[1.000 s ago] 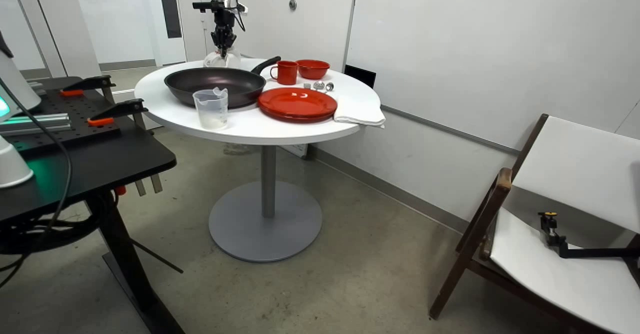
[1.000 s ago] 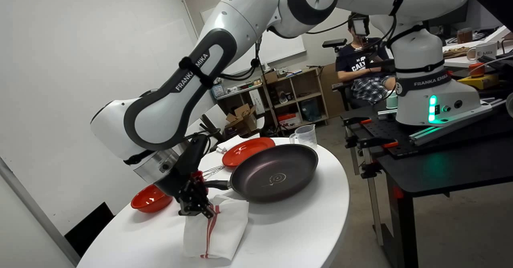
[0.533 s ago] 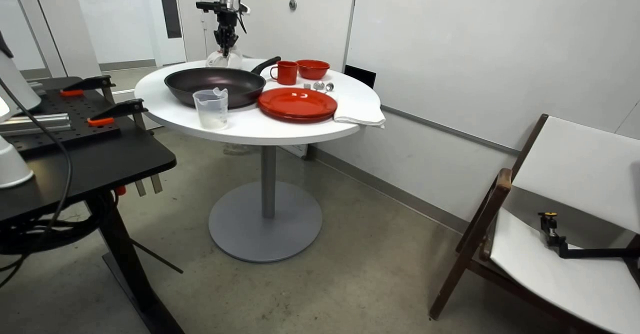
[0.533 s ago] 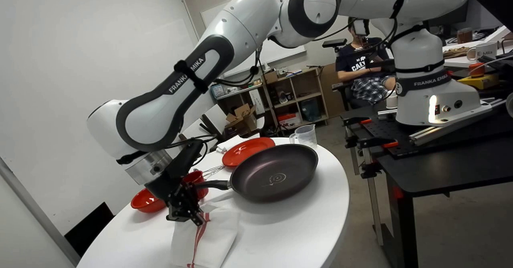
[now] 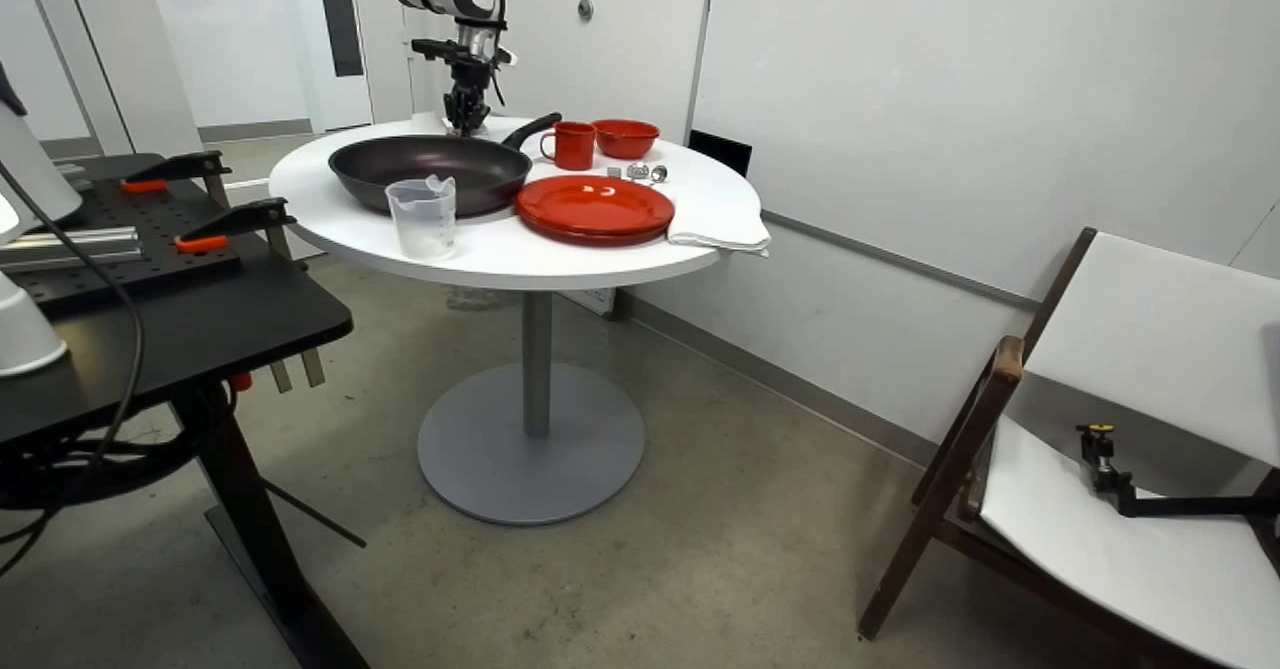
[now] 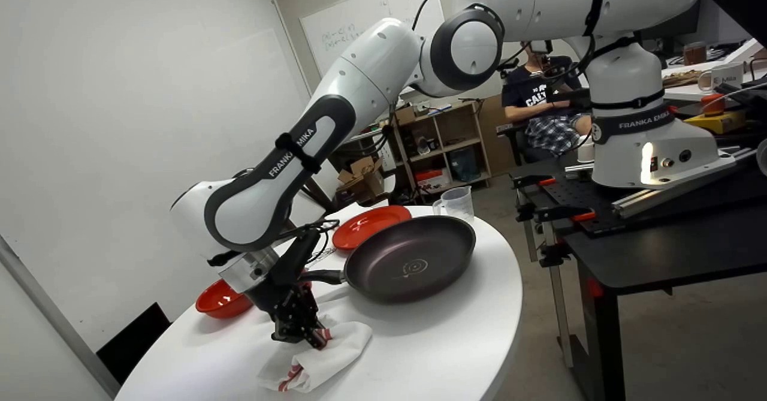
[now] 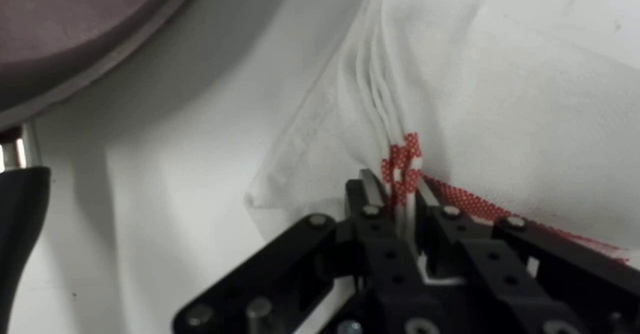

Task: Use the towel to clean the pan

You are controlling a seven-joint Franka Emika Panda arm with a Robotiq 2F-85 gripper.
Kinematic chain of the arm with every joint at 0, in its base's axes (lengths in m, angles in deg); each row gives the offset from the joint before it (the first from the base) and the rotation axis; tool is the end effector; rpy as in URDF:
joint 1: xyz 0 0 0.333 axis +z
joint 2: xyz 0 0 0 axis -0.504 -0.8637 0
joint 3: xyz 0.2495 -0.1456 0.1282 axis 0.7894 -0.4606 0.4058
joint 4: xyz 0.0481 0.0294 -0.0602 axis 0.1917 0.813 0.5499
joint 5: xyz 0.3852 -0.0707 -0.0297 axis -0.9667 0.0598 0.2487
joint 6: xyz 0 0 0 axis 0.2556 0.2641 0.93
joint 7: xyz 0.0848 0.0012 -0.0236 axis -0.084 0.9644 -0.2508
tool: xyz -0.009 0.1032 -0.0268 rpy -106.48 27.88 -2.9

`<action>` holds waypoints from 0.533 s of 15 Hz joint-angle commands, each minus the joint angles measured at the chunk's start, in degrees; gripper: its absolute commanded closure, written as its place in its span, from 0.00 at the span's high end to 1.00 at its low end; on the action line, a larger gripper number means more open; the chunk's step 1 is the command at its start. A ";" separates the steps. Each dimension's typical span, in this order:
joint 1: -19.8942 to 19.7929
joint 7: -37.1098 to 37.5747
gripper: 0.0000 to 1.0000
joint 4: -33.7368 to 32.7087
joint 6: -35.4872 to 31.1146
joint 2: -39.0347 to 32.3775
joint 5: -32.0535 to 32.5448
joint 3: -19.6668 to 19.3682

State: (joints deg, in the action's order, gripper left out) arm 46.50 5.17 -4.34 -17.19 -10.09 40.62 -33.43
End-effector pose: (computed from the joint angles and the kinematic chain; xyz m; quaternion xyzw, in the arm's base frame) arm 0.7234 0.2354 0.0940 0.9909 0.0010 -0.1328 0.0229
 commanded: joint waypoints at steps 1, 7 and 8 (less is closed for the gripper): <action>0.29 -0.46 0.51 -6.55 1.48 -4.27 -1.32 0.04; 0.56 -0.77 0.93 -4.62 1.86 -0.65 -0.09 0.66; 0.71 -0.79 0.99 -4.49 2.03 0.20 0.01 0.63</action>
State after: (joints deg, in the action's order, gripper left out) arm 46.91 5.17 -7.62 -17.03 -11.30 40.64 -33.16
